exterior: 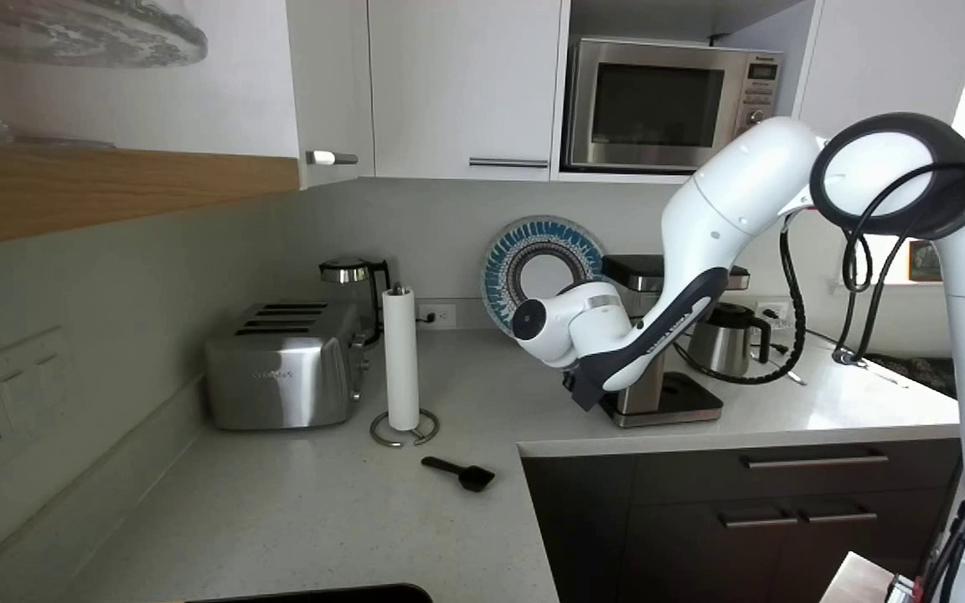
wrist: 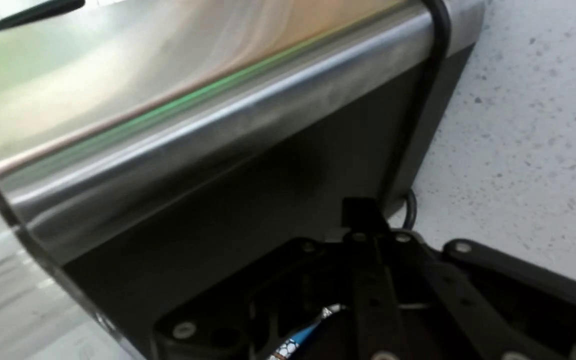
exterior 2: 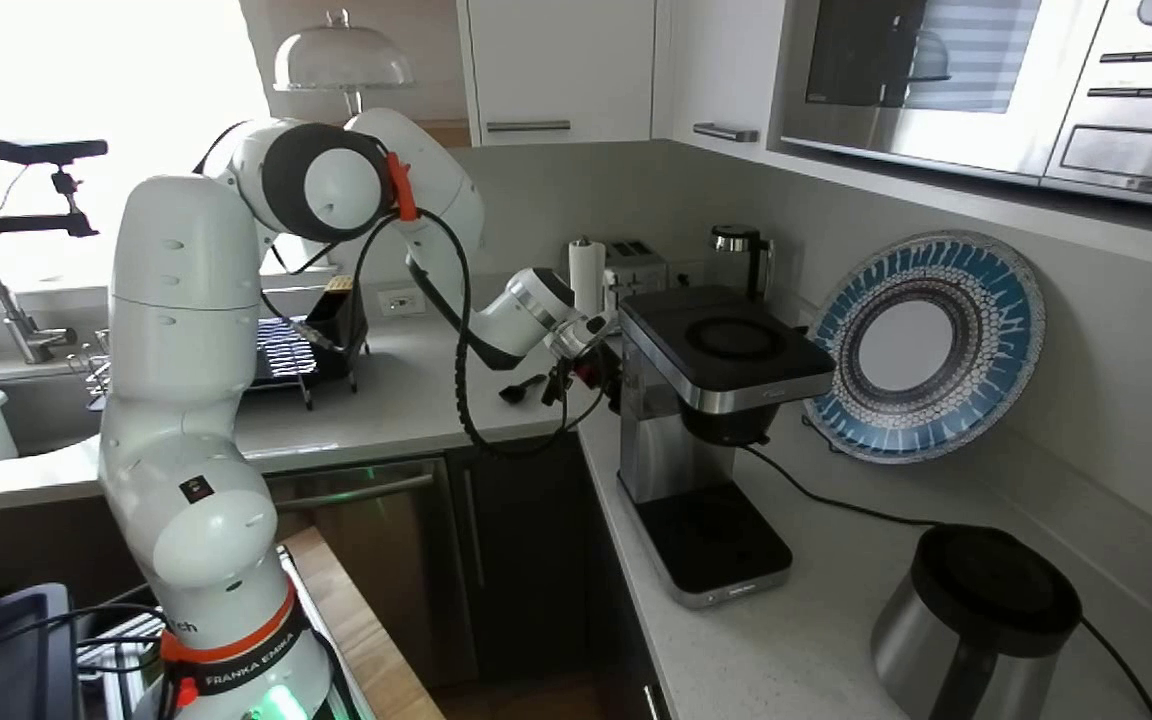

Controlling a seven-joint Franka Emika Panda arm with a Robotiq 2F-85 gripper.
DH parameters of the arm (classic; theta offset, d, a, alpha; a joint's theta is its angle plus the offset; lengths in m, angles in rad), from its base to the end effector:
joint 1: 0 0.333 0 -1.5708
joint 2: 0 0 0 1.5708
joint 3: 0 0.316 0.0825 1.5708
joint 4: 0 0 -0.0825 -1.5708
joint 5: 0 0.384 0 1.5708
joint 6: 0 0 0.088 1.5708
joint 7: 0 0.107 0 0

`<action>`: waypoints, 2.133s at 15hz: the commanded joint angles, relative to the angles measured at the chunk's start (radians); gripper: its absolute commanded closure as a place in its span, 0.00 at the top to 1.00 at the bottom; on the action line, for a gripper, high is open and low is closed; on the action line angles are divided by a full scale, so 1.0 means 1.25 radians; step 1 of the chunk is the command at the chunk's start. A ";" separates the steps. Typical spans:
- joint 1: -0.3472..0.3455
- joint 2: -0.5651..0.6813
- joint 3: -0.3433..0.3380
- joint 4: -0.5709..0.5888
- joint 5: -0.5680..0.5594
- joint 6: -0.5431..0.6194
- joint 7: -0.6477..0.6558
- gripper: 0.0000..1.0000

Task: Slide the coffee maker a little forward

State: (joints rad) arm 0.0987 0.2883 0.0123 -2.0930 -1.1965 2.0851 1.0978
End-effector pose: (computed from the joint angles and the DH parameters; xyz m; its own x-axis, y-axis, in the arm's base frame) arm 0.5708 0.0168 0.2847 0.9404 -0.0145 0.3397 -0.2772 -0.6111 0.7415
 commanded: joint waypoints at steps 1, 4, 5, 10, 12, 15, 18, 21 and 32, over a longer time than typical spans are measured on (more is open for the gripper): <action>-0.034 -0.097 0.024 -0.070 0.067 0.120 -0.086 0.00; -0.042 -0.132 0.028 -0.092 0.169 0.237 -0.174 0.00; -0.040 -0.144 0.031 -0.102 0.207 0.274 -0.201 0.00; -0.038 -0.237 0.055 -0.212 0.495 0.388 -0.448 0.00; -0.027 -0.281 0.060 -0.279 0.628 0.401 -0.554 0.00; -0.010 -0.394 0.060 -0.339 0.808 0.299 -0.709 0.19; -0.018 -0.507 0.048 -0.372 0.864 0.198 -0.764 0.41; -0.027 -0.613 0.024 -0.382 0.887 0.119 -0.815 0.63; -0.042 -0.741 -0.034 -0.367 0.964 0.095 -0.896 1.00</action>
State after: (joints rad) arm 0.0616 -0.6395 -0.0443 -2.5530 -0.0020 2.2053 -0.0139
